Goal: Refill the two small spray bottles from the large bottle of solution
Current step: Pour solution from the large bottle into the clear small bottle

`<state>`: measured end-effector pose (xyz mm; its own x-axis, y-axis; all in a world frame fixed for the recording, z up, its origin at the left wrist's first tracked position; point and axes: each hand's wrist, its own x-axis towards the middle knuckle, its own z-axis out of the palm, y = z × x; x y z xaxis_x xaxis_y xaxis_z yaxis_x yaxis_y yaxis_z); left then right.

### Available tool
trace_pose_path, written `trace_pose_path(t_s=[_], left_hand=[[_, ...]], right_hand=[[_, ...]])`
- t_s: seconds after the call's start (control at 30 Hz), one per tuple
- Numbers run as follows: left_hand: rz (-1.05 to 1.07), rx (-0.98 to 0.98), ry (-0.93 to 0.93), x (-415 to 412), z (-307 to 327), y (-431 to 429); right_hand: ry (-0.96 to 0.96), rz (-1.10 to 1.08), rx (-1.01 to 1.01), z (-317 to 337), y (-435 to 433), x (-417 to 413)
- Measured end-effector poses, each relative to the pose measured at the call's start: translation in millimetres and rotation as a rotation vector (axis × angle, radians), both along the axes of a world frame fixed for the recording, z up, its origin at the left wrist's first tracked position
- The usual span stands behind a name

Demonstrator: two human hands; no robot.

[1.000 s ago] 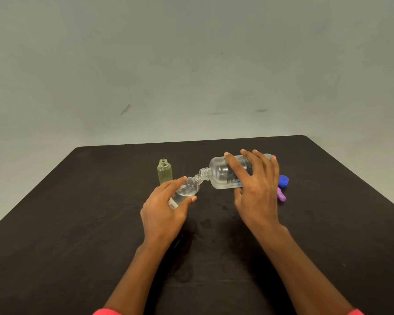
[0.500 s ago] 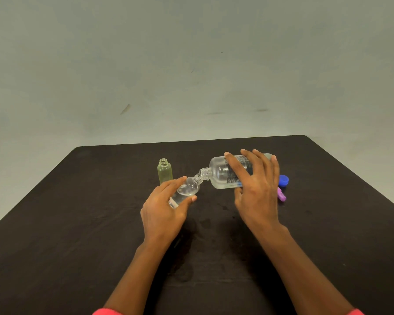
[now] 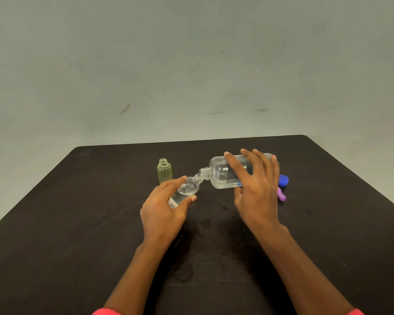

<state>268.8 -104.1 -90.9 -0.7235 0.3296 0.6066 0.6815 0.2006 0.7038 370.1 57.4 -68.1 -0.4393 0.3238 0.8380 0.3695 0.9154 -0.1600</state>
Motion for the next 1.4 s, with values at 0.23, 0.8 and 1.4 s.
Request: trace_pose_path(t_s=[0.23,0.8,1.4], left_hand=[[0.003,-0.007,-0.002,0.2,0.8,-0.2],[0.004,-0.006,-0.015,-0.2,-0.6,0.0],[-0.002,-0.006,-0.005,0.8,0.6,-0.2]], right_hand=[[-0.001,0.0,-0.002,0.4,-0.7,0.3],[-0.004,0.001,0.0,0.1,0.3,0.1],[-0.001,-0.007,0.011,-0.4,0.1,-0.3]])
